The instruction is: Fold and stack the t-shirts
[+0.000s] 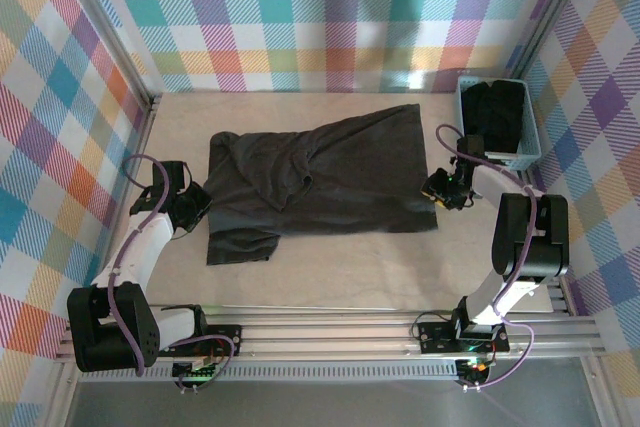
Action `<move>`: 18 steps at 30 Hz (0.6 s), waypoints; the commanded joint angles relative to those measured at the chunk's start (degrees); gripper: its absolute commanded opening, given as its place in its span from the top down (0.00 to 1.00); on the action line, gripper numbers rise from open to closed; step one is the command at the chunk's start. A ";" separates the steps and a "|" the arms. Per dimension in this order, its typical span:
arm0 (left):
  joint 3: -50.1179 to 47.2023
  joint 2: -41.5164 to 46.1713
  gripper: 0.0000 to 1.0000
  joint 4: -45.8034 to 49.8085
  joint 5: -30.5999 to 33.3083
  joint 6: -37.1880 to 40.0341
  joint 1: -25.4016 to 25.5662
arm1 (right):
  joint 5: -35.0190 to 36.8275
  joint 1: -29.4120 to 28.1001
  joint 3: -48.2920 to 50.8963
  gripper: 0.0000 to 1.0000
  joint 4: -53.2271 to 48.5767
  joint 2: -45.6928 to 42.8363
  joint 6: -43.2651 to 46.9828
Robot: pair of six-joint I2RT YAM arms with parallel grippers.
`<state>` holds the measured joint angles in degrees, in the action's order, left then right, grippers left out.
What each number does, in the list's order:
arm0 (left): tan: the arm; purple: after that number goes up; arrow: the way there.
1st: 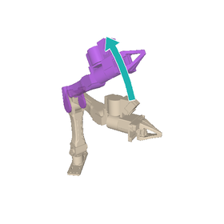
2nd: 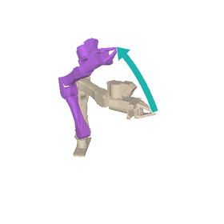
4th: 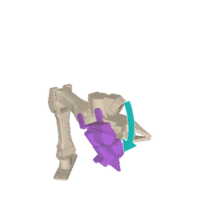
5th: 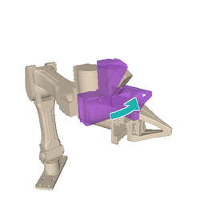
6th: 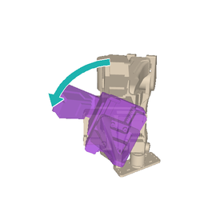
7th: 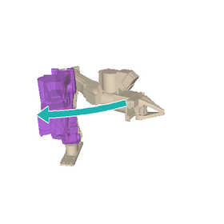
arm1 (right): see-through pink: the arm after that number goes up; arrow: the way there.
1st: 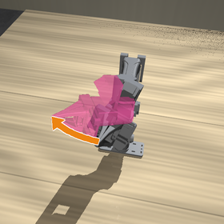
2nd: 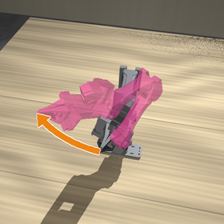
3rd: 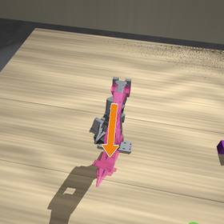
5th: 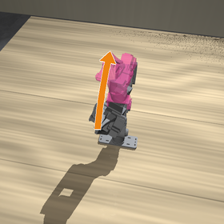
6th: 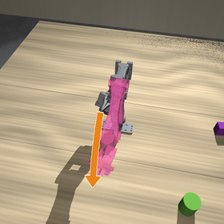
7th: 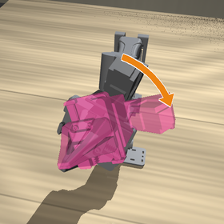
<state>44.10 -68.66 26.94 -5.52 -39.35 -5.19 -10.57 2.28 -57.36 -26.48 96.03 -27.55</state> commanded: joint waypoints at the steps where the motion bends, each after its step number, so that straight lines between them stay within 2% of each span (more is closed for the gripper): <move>1: 1.65 -0.07 1.00 0.66 -0.43 0.86 -0.94 | -0.67 0.27 0.87 0.59 -1.13 -1.34 1.16; 6: 1.77 -0.04 1.00 0.82 -0.44 0.86 -0.96 | -1.59 0.32 1.03 0.58 -1.07 -1.11 0.83; 12: 1.66 -0.07 1.00 0.75 -0.46 0.86 -0.92 | -2.24 0.29 0.16 0.82 -1.19 -1.84 0.31; 15: 1.76 0.05 1.00 0.77 -0.39 0.92 -0.96 | -2.04 0.35 -0.45 0.98 -1.56 -1.47 0.15; 18: 1.78 0.17 1.00 0.83 -0.31 0.88 -0.96 | -0.52 0.28 -0.56 1.00 -1.77 -2.13 -0.04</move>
<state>44.10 -68.69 26.94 -5.52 -39.35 -5.19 -11.44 2.28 -56.99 -27.14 95.68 -27.79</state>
